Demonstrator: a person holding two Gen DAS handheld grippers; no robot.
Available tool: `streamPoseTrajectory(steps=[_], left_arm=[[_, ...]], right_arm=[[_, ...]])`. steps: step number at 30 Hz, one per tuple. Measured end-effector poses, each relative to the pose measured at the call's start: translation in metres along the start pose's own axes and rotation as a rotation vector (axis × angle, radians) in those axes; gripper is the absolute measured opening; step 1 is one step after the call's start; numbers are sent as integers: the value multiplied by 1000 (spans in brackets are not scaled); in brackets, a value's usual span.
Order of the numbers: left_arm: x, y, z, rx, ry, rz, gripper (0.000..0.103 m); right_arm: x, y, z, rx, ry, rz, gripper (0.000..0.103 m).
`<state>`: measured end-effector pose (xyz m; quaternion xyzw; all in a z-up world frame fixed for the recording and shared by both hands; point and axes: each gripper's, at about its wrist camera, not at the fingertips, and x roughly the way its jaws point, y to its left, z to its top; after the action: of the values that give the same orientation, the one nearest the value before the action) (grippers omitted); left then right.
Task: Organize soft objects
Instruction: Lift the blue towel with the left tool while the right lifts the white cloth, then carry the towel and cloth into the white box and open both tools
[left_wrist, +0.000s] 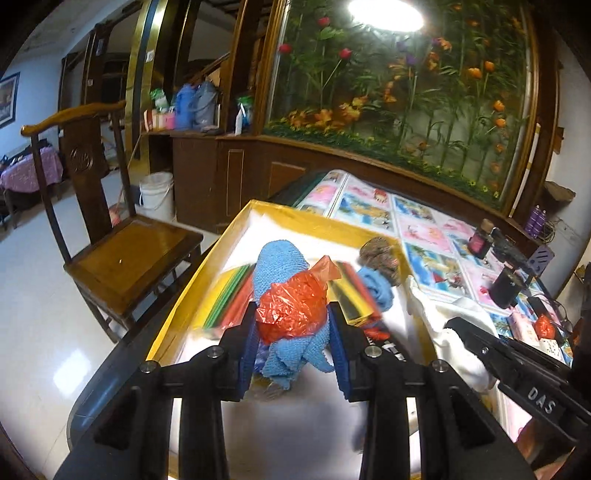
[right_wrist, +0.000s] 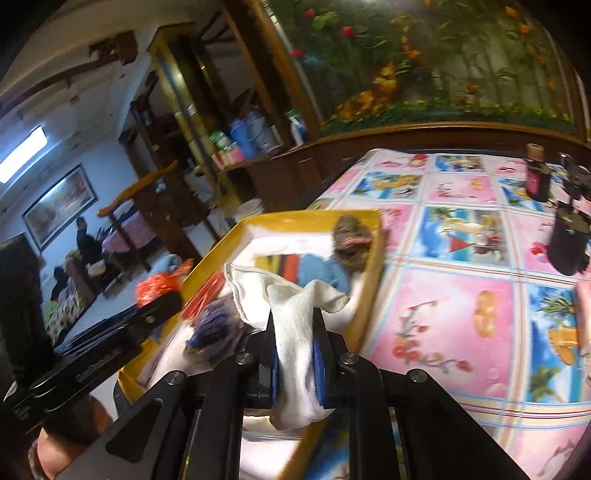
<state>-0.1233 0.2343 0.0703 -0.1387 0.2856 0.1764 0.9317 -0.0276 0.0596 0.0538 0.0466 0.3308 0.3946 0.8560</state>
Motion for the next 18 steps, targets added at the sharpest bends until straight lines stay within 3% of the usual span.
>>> streamPoseTrajectory(steps=[8, 18], left_arm=[[13, 9, -15, 10, 70, -8, 34], [20, 17, -18, 7, 99, 8, 34]], right_arm=[[24, 19, -13, -57, 109, 36, 17], [30, 27, -19, -87, 161, 116, 19]])
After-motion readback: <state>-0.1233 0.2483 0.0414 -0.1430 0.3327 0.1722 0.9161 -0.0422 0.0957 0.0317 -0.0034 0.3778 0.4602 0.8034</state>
